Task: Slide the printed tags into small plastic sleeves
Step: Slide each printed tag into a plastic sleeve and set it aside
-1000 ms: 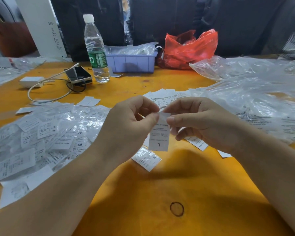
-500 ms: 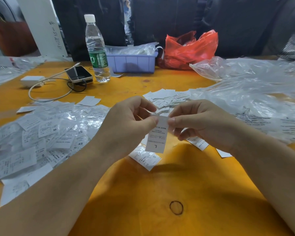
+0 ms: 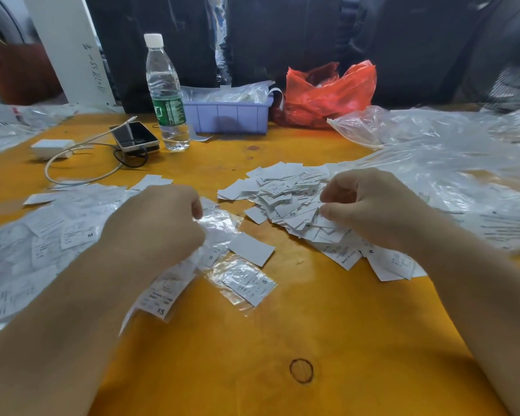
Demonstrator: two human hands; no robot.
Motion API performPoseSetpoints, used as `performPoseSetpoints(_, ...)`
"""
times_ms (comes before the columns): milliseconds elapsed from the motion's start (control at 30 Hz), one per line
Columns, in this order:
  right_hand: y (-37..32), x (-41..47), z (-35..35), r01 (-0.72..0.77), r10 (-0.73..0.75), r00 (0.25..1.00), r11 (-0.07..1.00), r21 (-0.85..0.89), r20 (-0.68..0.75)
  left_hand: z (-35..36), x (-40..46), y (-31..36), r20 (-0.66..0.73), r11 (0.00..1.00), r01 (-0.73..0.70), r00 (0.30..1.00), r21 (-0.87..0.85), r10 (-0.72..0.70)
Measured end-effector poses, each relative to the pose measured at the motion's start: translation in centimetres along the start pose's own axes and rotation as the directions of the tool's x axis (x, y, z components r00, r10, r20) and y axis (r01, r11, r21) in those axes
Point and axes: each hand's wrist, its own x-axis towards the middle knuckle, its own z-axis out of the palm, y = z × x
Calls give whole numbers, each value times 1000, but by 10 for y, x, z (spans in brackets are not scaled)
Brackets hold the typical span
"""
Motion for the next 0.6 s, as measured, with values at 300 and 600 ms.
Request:
performPoseSetpoints(300, 0, 2, -16, 108, -169, 909, 979, -176, -382, 17, -11, 18, -34, 974, -220, 975, -46, 218)
performPoseSetpoints(600, 8, 5, -16, -13, -170, 851, 940, -342, -497, 35, -20, 38, 83, 926, -377, 923, 19, 374)
